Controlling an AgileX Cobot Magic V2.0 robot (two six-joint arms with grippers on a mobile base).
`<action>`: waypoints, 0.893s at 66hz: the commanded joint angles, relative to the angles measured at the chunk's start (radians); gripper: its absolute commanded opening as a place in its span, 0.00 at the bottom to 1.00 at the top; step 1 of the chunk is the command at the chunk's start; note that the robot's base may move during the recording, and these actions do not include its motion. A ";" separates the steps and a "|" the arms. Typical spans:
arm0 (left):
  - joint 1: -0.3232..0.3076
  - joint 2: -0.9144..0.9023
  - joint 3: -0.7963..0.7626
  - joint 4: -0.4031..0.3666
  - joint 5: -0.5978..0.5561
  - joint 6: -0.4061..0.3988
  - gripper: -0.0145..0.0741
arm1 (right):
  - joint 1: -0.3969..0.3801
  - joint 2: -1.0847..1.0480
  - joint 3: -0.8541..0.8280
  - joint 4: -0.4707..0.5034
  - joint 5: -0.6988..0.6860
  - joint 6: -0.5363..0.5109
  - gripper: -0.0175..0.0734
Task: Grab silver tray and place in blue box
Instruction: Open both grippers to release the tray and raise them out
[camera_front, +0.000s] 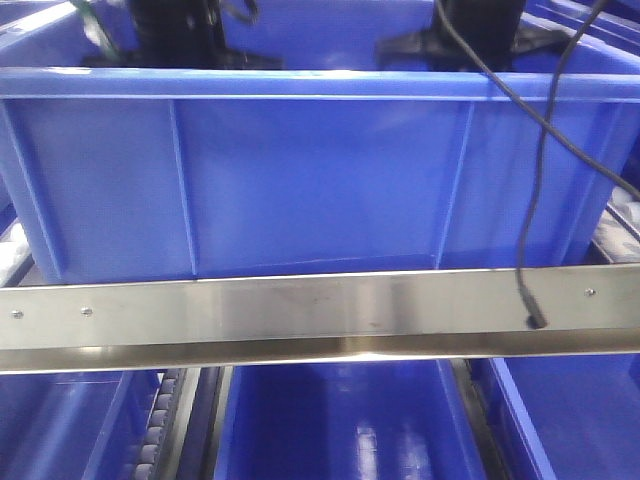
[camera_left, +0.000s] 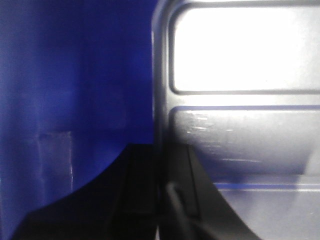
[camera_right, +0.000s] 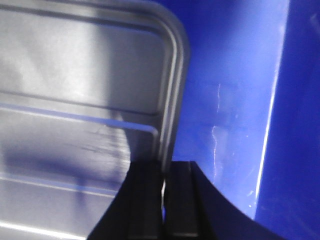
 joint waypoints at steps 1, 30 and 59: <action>-0.010 -0.052 -0.030 0.001 -0.058 0.024 0.05 | 0.008 -0.063 -0.043 0.019 -0.089 -0.020 0.26; 0.001 -0.054 -0.073 -0.051 -0.060 0.075 0.69 | 0.008 -0.063 -0.045 0.003 -0.074 -0.020 0.82; -0.001 -0.148 -0.132 -0.038 0.057 0.170 0.71 | 0.008 -0.176 -0.081 -0.001 -0.040 -0.020 0.62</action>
